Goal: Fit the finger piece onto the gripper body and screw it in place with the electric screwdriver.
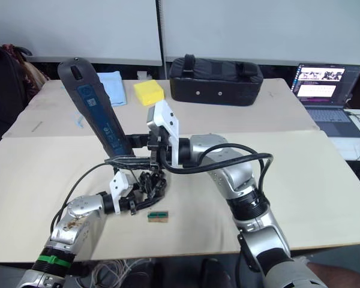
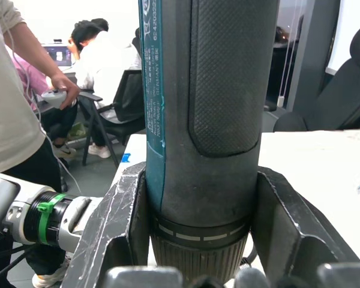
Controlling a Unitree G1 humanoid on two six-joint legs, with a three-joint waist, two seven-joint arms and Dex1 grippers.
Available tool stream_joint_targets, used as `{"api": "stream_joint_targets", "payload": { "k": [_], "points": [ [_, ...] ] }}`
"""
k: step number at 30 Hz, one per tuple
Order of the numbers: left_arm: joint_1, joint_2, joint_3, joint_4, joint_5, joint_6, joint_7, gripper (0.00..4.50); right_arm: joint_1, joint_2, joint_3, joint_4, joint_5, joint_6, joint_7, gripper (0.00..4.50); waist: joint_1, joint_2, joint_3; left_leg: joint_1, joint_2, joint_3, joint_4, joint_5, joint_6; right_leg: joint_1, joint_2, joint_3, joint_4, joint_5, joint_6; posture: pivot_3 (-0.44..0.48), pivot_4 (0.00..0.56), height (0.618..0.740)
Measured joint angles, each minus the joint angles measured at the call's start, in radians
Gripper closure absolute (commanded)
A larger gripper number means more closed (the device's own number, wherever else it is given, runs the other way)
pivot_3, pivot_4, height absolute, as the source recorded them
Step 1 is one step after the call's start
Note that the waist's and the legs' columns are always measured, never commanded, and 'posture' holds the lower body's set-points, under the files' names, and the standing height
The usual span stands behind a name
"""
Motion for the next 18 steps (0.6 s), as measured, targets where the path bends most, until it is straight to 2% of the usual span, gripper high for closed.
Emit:
{"api": "stream_joint_targets", "payload": {
  "k": [18],
  "points": [
    [0.008,0.000,0.000,-0.008,-0.004,0.002,0.009,2.18,0.000,0.016,-0.001,0.002,0.006,0.013,-0.009,2.58,-0.001,0.000,0.000,0.000,0.000,0.000,0.000,0.000,0.000,0.000,0.000,0.000,0.000,0.001,0.001,0.000,0.150,0.740]
  ]
}}
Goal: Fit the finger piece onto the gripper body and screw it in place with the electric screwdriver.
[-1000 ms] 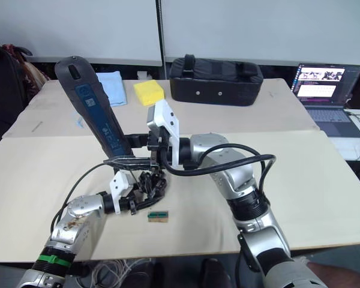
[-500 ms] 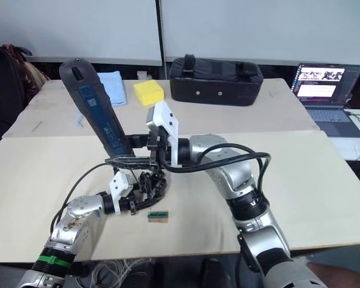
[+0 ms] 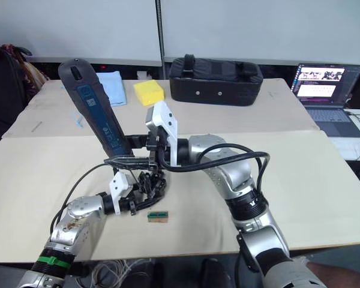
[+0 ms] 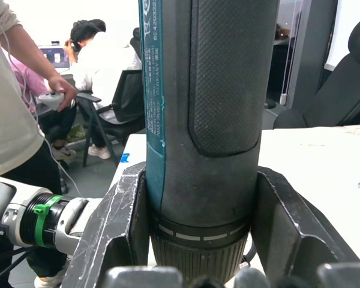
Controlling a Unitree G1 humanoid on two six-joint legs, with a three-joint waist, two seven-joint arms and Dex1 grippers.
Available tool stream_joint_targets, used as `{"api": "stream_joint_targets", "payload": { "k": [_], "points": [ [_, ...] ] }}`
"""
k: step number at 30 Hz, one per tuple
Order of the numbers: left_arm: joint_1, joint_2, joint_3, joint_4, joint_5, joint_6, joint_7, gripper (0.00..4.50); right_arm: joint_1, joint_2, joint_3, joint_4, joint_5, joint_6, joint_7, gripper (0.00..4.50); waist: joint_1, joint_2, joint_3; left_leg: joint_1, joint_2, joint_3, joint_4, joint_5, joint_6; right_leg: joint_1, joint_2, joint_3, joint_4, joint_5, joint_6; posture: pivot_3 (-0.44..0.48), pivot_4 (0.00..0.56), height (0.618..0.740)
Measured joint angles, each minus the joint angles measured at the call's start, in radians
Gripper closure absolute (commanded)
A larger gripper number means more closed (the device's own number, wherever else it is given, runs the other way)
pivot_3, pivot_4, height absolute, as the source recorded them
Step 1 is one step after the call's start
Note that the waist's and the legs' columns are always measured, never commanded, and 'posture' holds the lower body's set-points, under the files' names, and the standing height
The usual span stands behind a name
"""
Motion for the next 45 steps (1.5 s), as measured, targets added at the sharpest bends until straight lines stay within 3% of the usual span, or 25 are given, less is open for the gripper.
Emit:
{"api": "stream_joint_targets", "payload": {
  "k": [45],
  "points": [
    [-0.003,0.002,0.000,-0.002,-0.002,0.002,0.004,2.18,0.055,-0.007,-0.005,0.004,-0.021,-0.059,-0.028,2.58,0.000,0.000,0.000,0.001,0.000,0.000,0.000,0.000,0.000,0.000,0.000,0.000,0.000,0.001,0.001,0.000,0.150,0.740]
  ]
}}
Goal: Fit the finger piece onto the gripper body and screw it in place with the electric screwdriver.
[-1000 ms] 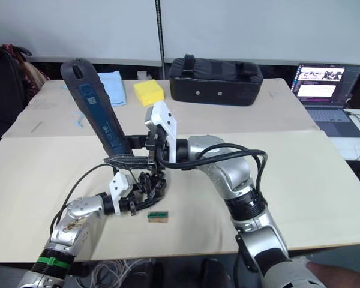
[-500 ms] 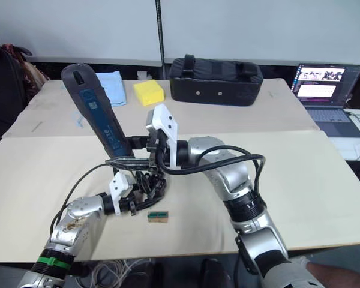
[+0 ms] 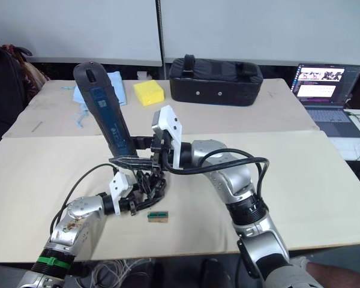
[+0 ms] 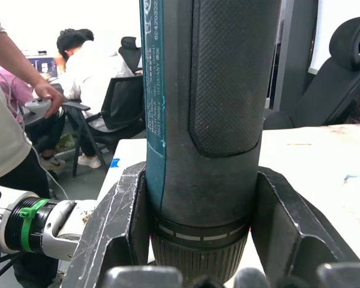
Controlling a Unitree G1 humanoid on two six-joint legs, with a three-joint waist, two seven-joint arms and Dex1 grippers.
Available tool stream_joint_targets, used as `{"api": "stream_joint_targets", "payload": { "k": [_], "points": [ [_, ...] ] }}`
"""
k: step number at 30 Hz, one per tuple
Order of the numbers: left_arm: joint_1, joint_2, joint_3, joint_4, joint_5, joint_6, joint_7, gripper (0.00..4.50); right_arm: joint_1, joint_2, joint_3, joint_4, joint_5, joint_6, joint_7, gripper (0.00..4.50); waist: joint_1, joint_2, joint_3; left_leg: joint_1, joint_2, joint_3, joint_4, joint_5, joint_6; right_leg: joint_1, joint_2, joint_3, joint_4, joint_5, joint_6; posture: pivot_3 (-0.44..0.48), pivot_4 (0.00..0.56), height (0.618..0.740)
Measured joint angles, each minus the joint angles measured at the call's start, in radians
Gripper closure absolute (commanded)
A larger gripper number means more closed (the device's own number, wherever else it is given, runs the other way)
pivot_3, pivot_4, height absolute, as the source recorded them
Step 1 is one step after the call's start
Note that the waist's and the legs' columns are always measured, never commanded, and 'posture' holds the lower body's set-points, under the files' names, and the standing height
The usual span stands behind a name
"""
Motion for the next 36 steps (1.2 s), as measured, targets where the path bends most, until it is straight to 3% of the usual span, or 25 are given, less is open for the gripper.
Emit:
{"api": "stream_joint_targets", "payload": {
  "k": [32,36],
  "points": [
    [-0.011,0.014,0.000,0.022,0.000,0.000,-0.004,2.18,0.037,-0.021,0.058,-0.042,-0.037,-0.029,-0.038,2.58,0.000,0.001,-0.005,0.014,0.000,-0.001,-0.005,0.000,0.000,0.010,0.000,0.001,-0.001,-0.005,-0.006,0.000,0.150,0.740],
    [-0.010,0.014,-0.001,0.026,0.001,0.000,-0.004,2.18,0.055,-0.021,0.058,-0.037,-0.037,-0.055,-0.033,2.58,-0.001,0.001,-0.006,0.019,0.000,-0.002,-0.008,-0.005,-0.009,0.014,0.000,0.001,-0.002,-0.006,-0.006,0.000,0.150,0.740]
  ]
}}
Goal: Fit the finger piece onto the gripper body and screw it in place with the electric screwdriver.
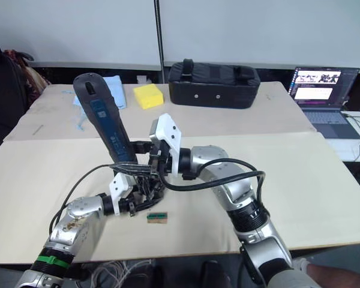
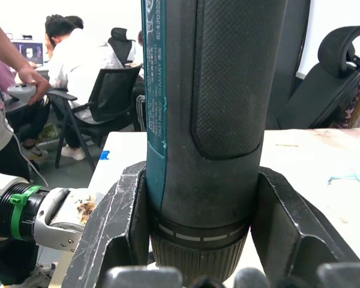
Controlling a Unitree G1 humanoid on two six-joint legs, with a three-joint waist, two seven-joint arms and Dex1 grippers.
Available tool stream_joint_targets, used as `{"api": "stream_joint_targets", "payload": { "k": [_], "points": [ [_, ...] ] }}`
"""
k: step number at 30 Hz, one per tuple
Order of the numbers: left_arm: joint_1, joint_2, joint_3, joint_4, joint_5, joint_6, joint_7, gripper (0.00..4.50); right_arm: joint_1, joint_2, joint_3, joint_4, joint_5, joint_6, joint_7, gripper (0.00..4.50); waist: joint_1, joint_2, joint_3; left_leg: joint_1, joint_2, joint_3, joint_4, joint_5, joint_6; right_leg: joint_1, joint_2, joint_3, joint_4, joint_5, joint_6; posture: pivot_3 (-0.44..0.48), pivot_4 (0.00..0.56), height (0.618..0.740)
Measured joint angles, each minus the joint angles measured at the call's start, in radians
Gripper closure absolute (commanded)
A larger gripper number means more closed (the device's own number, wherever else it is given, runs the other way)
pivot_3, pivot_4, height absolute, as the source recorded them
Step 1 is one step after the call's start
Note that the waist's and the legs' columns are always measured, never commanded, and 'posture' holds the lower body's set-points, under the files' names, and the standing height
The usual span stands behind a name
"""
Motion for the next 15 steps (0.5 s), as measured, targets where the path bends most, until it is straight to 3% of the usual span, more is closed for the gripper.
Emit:
{"api": "stream_joint_targets", "payload": {
  "k": [15],
  "points": [
    [0.023,0.000,0.007,-0.015,-0.001,0.011,0.006,2.18,-0.003,0.033,0.079,0.003,-0.066,-0.076,0.016,2.58,-0.002,0.001,-0.001,0.003,0.000,-0.001,-0.002,-0.001,-0.001,0.002,0.000,0.000,0.000,-0.002,0.000,0.000,0.150,0.740]
  ]
}}
